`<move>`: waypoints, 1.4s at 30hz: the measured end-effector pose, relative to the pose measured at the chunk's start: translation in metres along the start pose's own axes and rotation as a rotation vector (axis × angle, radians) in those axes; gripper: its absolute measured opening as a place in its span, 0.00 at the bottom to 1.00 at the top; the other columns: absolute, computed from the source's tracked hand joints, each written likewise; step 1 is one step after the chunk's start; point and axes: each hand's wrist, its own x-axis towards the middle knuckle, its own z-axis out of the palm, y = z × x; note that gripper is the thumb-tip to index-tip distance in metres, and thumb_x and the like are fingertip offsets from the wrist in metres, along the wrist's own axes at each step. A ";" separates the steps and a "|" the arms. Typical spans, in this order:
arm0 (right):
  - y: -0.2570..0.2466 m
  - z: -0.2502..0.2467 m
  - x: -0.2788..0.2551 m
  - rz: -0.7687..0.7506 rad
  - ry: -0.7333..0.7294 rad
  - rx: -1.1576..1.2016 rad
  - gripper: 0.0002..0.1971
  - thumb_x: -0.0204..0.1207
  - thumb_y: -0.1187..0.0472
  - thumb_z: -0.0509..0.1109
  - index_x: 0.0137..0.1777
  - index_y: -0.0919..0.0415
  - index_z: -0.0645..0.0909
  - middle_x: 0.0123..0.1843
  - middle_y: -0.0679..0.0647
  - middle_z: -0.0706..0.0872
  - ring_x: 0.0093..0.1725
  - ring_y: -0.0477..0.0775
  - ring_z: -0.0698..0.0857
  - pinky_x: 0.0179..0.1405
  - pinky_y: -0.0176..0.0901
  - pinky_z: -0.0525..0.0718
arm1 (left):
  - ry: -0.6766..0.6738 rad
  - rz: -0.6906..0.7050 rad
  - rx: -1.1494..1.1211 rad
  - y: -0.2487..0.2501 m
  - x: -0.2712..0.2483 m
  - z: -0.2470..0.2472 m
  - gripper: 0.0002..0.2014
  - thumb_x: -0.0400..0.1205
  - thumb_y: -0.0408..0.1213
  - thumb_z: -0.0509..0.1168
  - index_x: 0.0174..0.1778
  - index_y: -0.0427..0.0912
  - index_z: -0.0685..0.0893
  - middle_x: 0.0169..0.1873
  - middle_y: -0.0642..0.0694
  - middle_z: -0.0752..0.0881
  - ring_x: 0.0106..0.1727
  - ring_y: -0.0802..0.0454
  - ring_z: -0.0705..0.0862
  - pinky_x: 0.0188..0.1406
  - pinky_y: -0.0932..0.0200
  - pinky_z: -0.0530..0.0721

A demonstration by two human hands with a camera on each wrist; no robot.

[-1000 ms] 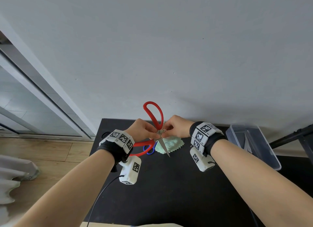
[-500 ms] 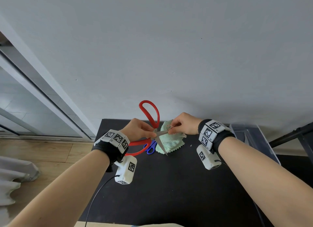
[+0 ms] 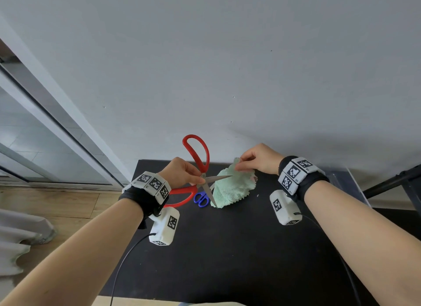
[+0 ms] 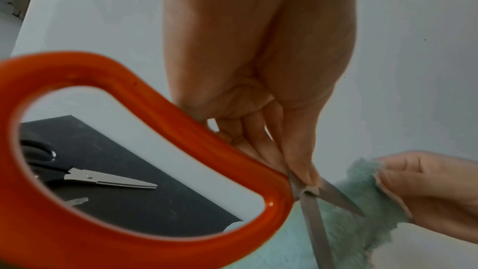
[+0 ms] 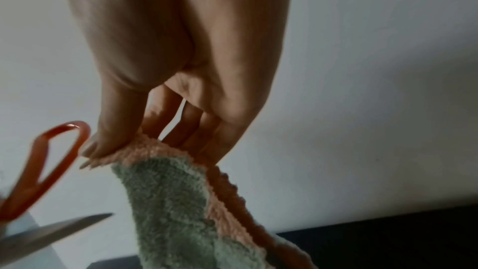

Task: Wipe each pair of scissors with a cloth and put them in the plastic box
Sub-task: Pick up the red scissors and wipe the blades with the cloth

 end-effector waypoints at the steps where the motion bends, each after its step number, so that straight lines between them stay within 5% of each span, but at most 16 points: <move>1: -0.004 0.004 0.000 -0.019 0.002 0.039 0.09 0.71 0.54 0.77 0.35 0.59 0.88 0.32 0.53 0.85 0.33 0.44 0.78 0.39 0.36 0.75 | -0.008 0.001 0.001 0.001 0.000 0.002 0.02 0.73 0.37 0.76 0.36 0.44 0.92 0.32 0.52 0.87 0.35 0.61 0.80 0.38 0.70 0.76; 6: -0.020 0.026 0.004 -0.039 -0.103 0.043 0.05 0.69 0.52 0.79 0.38 0.52 0.90 0.39 0.57 0.89 0.39 0.49 0.82 0.48 0.49 0.82 | -0.034 0.008 0.009 0.004 0.003 0.014 0.04 0.71 0.38 0.77 0.38 0.43 0.93 0.37 0.46 0.90 0.37 0.60 0.83 0.40 0.68 0.77; 9: -0.022 0.034 0.006 -0.023 -0.146 0.057 0.04 0.68 0.54 0.80 0.37 0.52 0.90 0.36 0.50 0.89 0.38 0.44 0.83 0.47 0.43 0.81 | -0.023 0.019 -0.018 0.007 0.004 0.017 0.04 0.70 0.37 0.78 0.38 0.41 0.93 0.38 0.43 0.91 0.37 0.58 0.84 0.43 0.66 0.80; 13: -0.025 0.038 0.003 0.009 -0.168 0.070 0.07 0.72 0.59 0.77 0.33 0.52 0.85 0.20 0.37 0.81 0.23 0.34 0.78 0.31 0.26 0.74 | -0.020 0.027 -0.022 0.009 0.003 0.021 0.04 0.70 0.37 0.78 0.37 0.42 0.92 0.37 0.44 0.91 0.35 0.58 0.83 0.41 0.67 0.82; 18: -0.020 0.043 0.009 0.032 -0.118 0.056 0.06 0.69 0.56 0.79 0.32 0.51 0.87 0.28 0.40 0.85 0.30 0.38 0.80 0.38 0.35 0.76 | -0.008 0.034 -0.021 0.011 0.006 0.024 0.06 0.71 0.37 0.78 0.41 0.40 0.93 0.40 0.42 0.91 0.35 0.60 0.83 0.34 0.76 0.80; 22: -0.017 0.043 0.008 0.045 -0.142 0.026 0.05 0.71 0.55 0.78 0.36 0.54 0.88 0.32 0.46 0.85 0.34 0.45 0.80 0.41 0.40 0.77 | -0.013 0.029 -0.015 0.011 0.007 0.027 0.08 0.72 0.38 0.77 0.43 0.39 0.93 0.41 0.42 0.91 0.37 0.59 0.84 0.38 0.72 0.81; 28: -0.011 0.037 0.005 0.060 -0.134 -0.012 0.06 0.72 0.55 0.77 0.38 0.56 0.87 0.32 0.49 0.83 0.32 0.46 0.77 0.37 0.36 0.74 | -0.011 0.036 0.018 0.015 0.009 0.029 0.09 0.72 0.39 0.77 0.44 0.39 0.92 0.35 0.51 0.88 0.34 0.63 0.82 0.29 0.80 0.75; 31: -0.005 0.033 0.004 0.073 -0.120 -0.005 0.08 0.71 0.55 0.77 0.43 0.61 0.88 0.35 0.53 0.82 0.36 0.49 0.76 0.40 0.41 0.75 | -0.022 0.026 0.035 0.015 0.010 0.026 0.07 0.72 0.39 0.77 0.43 0.42 0.92 0.33 0.52 0.87 0.34 0.62 0.80 0.33 0.75 0.75; 42: 0.009 0.027 0.003 0.058 -0.063 0.031 0.06 0.70 0.57 0.78 0.44 0.58 0.89 0.30 0.43 0.83 0.32 0.41 0.77 0.36 0.32 0.73 | -0.020 0.009 0.032 0.008 0.010 0.019 0.04 0.72 0.40 0.77 0.40 0.45 0.93 0.37 0.49 0.89 0.35 0.62 0.79 0.37 0.71 0.76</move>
